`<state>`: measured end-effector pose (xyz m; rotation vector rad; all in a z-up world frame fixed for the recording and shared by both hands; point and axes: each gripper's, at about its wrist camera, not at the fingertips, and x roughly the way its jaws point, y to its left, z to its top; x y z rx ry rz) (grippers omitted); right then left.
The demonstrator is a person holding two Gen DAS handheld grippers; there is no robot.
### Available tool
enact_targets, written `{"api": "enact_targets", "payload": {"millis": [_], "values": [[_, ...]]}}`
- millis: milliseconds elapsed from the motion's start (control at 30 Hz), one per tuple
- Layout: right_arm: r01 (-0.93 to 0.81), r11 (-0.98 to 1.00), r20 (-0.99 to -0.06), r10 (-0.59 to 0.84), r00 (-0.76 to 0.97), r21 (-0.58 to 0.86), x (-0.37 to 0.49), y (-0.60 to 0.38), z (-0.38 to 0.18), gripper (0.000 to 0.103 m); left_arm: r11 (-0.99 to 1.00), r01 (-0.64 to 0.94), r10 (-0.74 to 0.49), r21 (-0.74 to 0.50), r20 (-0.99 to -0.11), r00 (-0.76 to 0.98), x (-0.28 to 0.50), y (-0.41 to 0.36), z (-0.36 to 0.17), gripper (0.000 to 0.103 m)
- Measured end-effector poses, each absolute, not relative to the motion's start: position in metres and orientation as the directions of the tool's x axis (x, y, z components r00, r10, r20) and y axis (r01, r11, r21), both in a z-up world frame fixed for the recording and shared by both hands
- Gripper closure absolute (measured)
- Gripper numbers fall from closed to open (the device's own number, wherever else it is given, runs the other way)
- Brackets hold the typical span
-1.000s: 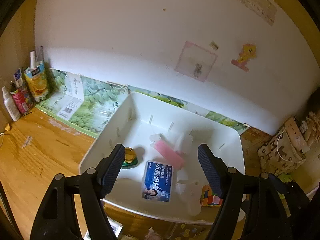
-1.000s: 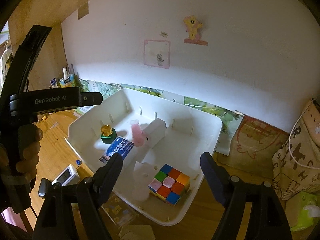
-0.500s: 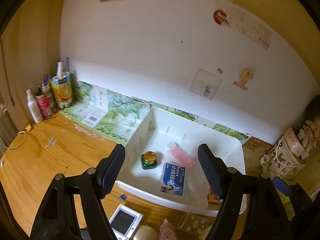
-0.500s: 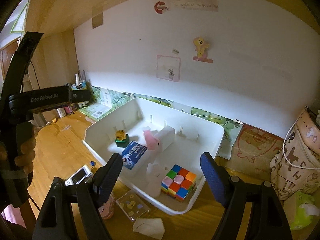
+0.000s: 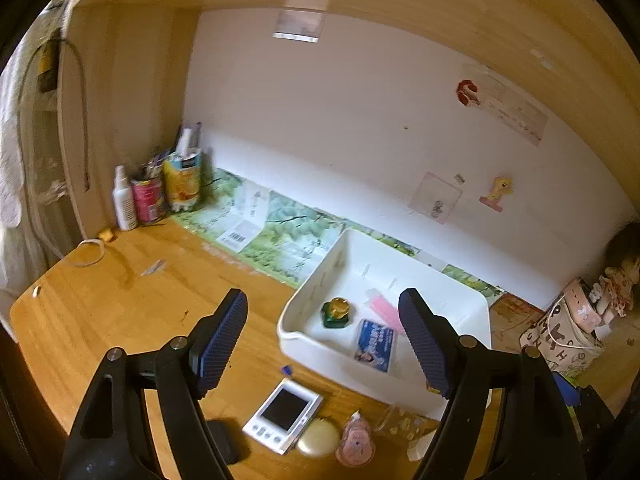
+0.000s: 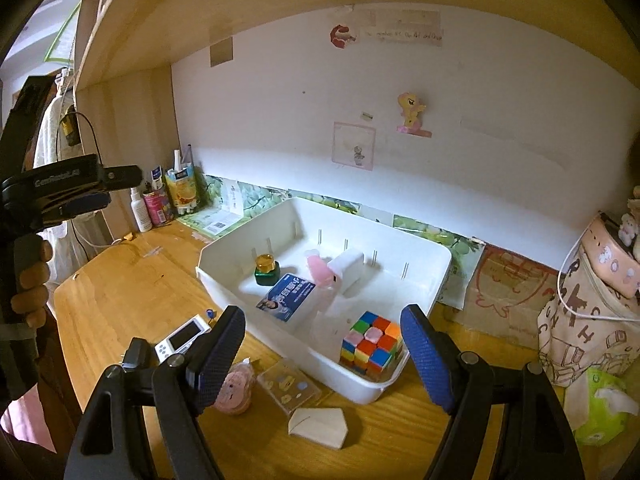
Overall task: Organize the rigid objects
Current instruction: 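Withdraw both grippers from the bin toward the remaining desk items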
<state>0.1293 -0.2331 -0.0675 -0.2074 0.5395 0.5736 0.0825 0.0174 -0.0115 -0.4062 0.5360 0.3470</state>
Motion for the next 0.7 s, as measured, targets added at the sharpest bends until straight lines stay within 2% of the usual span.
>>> {"api": "enact_targets", "payload": {"millis": [300,500,700], "values": [[-0.573,0.818,-0.575,0.498,0.649,0.062,0.122,-0.242,-0.082,0.022,0.806,-0.491,0.236,-0.329,-0.582,0.778,0.049,0.027,-0.023,0.022],[-0.567,0.817,-0.605,0.507,0.614,0.108,0.118,-0.245,-0.096,0.022,0.801,-0.528,0.28,-0.283,-0.601,0.748,0.04,0.029,-0.025,0.022],[-0.55,0.82,-0.659,0.503,0.56,0.158,0.117,-0.245,-0.114,0.022,0.794,-0.539,0.271,-0.282,-0.629,0.728,0.037,0.034,-0.036,0.022]]}}
